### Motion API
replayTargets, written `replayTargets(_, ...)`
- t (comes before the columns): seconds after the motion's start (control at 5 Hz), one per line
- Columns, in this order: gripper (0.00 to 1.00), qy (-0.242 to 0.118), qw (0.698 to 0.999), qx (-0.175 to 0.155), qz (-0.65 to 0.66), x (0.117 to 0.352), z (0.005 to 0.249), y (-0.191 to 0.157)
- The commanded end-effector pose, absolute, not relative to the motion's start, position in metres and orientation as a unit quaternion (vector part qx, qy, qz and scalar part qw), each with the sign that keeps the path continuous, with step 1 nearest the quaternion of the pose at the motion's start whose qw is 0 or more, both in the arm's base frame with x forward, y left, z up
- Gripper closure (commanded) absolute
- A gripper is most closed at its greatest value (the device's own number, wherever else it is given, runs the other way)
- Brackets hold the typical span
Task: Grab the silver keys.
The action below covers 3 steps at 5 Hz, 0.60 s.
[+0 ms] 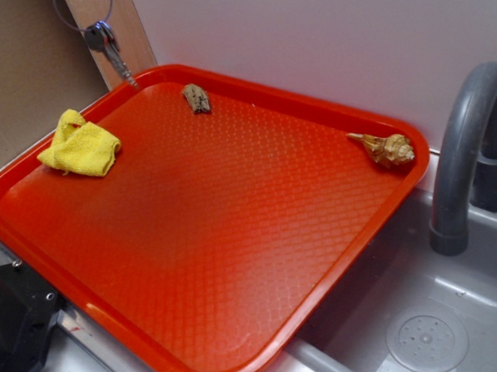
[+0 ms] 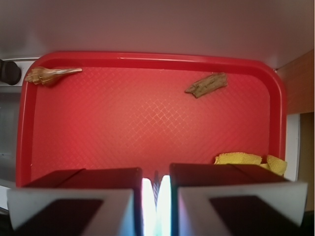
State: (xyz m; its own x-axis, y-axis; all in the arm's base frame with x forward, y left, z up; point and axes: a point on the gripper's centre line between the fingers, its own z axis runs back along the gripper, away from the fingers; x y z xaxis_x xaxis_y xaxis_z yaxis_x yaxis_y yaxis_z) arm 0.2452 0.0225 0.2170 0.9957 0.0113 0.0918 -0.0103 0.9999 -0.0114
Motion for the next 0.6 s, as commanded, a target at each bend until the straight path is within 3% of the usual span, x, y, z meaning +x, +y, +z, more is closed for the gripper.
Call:
replayTargets(0.0, 1.0, -0.079, 0.997, 0.023, -0.007, 0.226, 0.235, 0.022)
replayTargets(0.4, 1.0, -0.081, 0.996, 0.024, -0.015, 0.216, 0.222, 0.021)
